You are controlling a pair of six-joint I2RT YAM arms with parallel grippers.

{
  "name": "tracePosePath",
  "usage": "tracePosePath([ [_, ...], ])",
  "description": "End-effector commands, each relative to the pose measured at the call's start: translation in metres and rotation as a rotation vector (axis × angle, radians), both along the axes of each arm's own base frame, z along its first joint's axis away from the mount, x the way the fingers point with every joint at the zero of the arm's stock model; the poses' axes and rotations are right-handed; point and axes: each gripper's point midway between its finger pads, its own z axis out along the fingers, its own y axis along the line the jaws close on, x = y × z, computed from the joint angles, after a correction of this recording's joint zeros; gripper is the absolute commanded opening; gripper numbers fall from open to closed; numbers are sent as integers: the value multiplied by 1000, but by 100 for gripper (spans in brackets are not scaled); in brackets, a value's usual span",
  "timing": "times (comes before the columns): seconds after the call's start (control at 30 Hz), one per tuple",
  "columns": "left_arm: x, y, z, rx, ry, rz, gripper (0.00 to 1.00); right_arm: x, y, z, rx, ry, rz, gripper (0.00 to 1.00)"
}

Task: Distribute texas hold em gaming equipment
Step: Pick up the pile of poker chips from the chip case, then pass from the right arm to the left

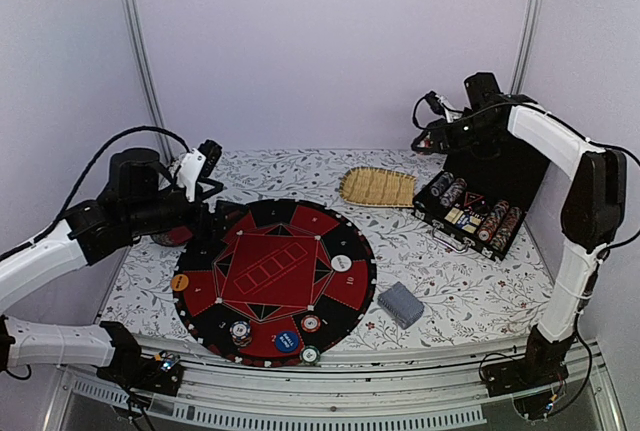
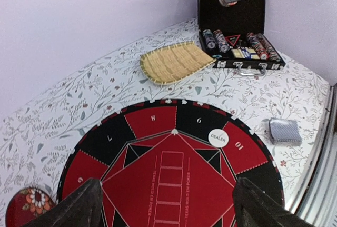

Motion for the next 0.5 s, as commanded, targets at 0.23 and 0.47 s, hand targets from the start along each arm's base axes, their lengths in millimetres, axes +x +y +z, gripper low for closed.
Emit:
tracePosePath([
  [0.23,-24,-113,8,184,-253,-370,98,-187,217,20,480,396,533,2],
  [0.47,3,-138,-29,284,-177,-317,98,-212,255,-10,516,480,575,2],
])
